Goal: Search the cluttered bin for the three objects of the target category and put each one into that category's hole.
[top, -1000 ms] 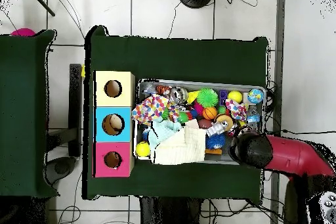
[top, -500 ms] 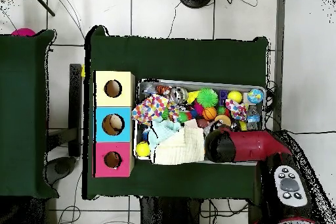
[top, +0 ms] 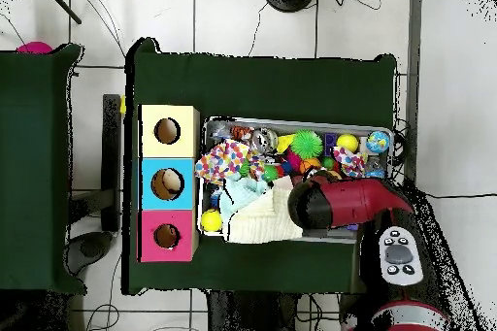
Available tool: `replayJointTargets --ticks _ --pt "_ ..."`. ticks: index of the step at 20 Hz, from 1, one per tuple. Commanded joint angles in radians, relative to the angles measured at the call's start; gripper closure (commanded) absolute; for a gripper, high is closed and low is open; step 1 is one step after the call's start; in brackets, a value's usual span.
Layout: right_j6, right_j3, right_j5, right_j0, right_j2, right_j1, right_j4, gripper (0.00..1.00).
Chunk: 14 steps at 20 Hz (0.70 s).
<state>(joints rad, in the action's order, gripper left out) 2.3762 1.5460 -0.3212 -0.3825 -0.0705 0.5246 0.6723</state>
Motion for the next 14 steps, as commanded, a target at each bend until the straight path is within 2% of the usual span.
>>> replayJointTargets --ticks 1,6,14 --pt "0.037 -0.130 0.056 0.031 -0.024 -0.091 0.057 0.00" --pt "0.066 -0.173 0.118 0.082 -0.090 -0.099 0.079 0.00" --pt "-0.006 -0.212 0.063 0.076 -0.106 -0.118 0.082 0.00"
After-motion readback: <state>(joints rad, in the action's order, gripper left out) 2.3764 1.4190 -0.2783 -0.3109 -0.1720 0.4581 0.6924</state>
